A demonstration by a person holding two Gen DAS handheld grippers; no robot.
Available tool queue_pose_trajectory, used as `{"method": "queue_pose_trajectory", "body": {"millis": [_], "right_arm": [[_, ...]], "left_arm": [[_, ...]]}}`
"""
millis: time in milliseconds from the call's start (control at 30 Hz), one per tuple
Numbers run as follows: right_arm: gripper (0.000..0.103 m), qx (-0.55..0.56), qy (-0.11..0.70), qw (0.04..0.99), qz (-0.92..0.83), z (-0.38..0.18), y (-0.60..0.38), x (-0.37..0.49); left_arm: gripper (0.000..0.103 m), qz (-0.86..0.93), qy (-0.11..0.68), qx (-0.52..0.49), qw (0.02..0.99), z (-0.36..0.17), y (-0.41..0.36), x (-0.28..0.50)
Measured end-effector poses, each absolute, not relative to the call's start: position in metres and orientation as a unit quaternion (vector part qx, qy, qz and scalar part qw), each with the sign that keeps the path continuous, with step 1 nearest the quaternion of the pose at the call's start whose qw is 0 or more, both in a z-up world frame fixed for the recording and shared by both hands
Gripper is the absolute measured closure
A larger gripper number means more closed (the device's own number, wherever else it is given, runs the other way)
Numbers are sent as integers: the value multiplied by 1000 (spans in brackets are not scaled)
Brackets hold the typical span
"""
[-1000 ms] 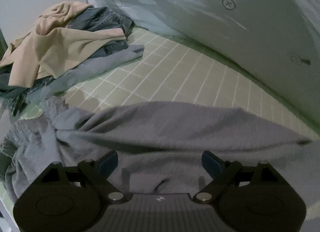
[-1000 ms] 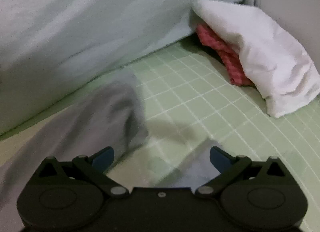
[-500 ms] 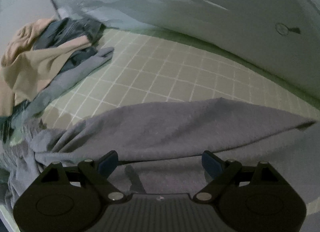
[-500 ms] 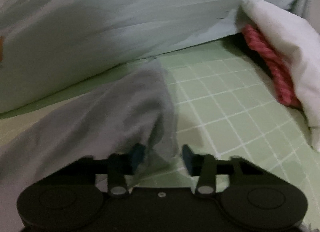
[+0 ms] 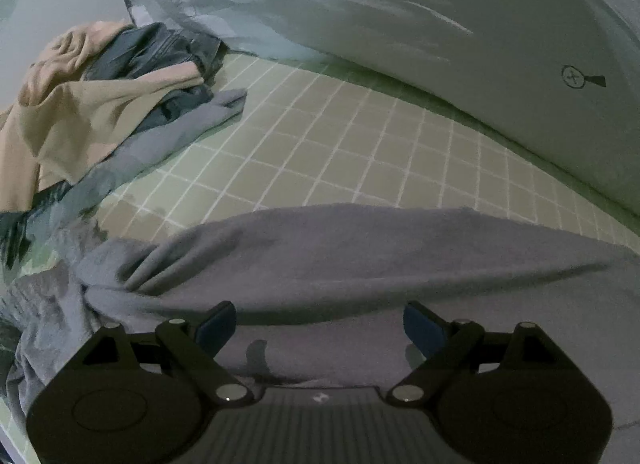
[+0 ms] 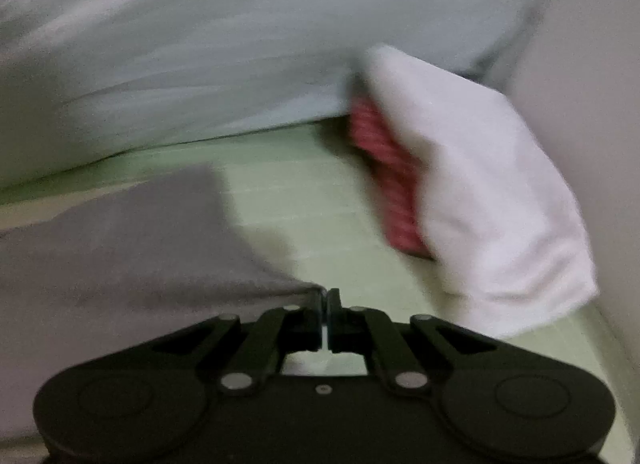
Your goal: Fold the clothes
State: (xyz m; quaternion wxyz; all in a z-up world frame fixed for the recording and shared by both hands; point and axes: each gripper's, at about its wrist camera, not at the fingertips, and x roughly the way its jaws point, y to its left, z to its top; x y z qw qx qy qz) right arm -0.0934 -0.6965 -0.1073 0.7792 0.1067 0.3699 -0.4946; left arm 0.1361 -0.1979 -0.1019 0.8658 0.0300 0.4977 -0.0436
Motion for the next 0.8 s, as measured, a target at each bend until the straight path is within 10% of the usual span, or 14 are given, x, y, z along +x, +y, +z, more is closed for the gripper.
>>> {"method": "queue_pose_trajectory", "body": {"millis": [633,800], "right_arm": [[99,37,457,692,-558,-126,-696,-101],[45,11,452,696,-558,-115,-667,-77]], "left_arm": [[12,31,496,-30,867,-98,-118,141],[12,52,491,-48,868,-95,-84,149]]}}
